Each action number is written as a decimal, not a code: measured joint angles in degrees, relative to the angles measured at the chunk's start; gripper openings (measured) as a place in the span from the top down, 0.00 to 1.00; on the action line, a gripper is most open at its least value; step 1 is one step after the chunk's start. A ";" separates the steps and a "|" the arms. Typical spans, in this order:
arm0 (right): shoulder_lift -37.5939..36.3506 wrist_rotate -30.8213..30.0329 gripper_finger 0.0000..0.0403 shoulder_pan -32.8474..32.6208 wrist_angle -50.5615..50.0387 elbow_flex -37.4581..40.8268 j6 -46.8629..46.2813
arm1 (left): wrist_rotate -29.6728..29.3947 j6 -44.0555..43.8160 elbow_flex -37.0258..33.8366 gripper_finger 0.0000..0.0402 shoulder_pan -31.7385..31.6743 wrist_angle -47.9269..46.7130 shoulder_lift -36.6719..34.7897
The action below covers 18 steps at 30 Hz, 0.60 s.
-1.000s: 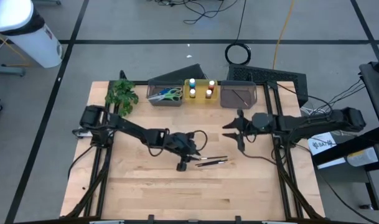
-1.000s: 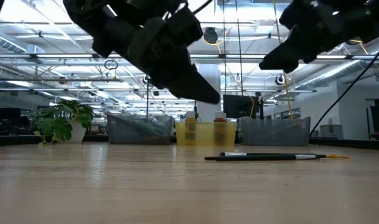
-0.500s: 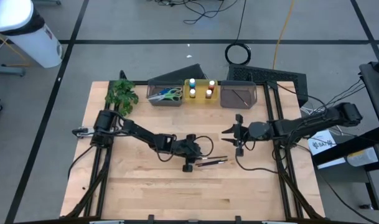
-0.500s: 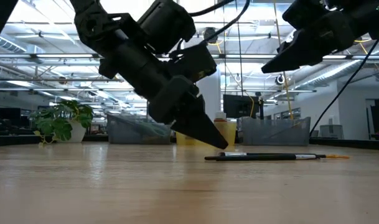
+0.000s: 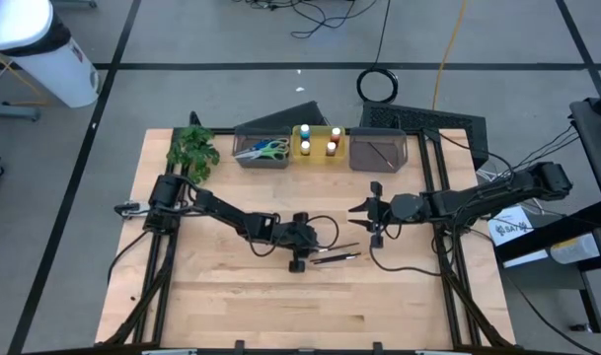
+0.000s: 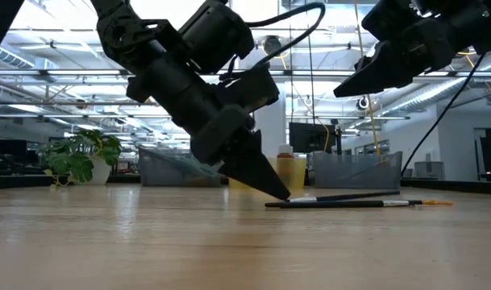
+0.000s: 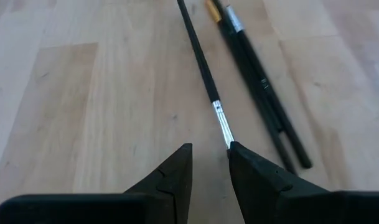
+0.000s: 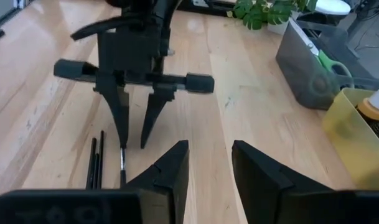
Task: Pick & Place Paint Supplies
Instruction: Put the top silver paintbrush into the right black bin
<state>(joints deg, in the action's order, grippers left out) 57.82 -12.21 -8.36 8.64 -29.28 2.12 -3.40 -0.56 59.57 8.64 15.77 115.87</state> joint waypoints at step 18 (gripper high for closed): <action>0.26 2.45 0.64 -1.89 -14.45 0.06 -9.99 | -0.92 -2.70 0.15 0.71 -1.22 -3.19 1.91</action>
<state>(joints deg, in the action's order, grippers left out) 58.08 -9.76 -10.25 -5.81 -29.21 -7.86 -4.32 -3.25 59.72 7.42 12.58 117.78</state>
